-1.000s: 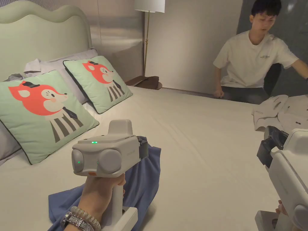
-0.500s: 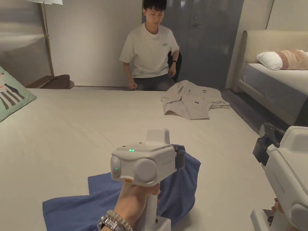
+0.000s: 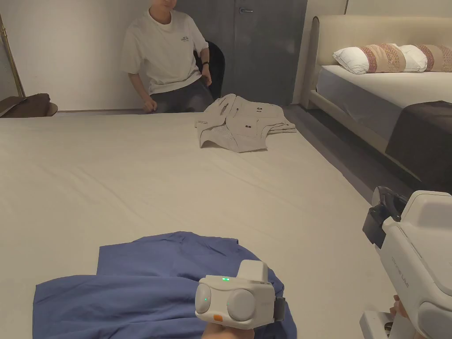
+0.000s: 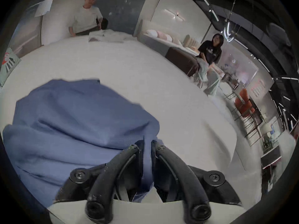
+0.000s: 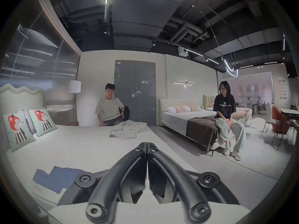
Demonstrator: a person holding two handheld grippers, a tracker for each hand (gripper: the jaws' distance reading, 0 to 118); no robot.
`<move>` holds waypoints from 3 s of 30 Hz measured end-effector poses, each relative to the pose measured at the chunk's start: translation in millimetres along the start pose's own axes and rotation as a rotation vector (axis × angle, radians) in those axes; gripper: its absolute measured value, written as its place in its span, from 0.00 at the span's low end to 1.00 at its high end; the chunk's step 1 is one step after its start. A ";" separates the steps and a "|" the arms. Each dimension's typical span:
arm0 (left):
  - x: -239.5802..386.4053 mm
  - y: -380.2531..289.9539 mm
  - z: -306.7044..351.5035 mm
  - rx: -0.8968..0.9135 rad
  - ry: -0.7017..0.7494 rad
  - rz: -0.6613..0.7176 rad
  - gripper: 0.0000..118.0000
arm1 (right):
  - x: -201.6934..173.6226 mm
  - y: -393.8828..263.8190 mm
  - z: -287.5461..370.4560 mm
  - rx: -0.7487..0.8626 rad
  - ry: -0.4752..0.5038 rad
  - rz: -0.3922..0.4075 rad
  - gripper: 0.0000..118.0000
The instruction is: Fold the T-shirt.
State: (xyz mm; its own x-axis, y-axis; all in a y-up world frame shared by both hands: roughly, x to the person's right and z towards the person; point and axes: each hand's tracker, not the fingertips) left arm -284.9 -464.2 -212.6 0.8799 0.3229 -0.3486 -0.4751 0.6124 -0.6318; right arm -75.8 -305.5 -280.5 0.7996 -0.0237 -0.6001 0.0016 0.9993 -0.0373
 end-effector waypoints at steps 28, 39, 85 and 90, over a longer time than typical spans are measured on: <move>-133.9 -23.1 328.7 0.864 0.674 0.111 0.02 | -70.6 11.5 -9.8 0.060 0.179 -0.017 0.00; -156.3 -52.6 331.2 0.700 0.671 0.115 0.02 | -85.3 3.8 -13.6 0.039 0.219 -0.018 0.00; -171.2 -153.6 219.2 0.196 0.548 0.313 0.03 | -70.6 -165.0 -45.4 -0.719 0.404 0.002 0.09; -163.8 -130.4 250.7 0.291 0.518 0.301 0.03 | -65.0 -125.9 -41.3 -0.564 0.435 -0.090 0.08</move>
State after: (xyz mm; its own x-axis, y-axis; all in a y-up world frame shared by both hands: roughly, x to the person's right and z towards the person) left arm -364.7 -416.1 100.5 0.5565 0.1664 -0.8140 -0.6134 0.7432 -0.2673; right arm -152.7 -431.0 -269.8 0.4988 -0.2321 -0.8351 -0.3486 0.8284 -0.4385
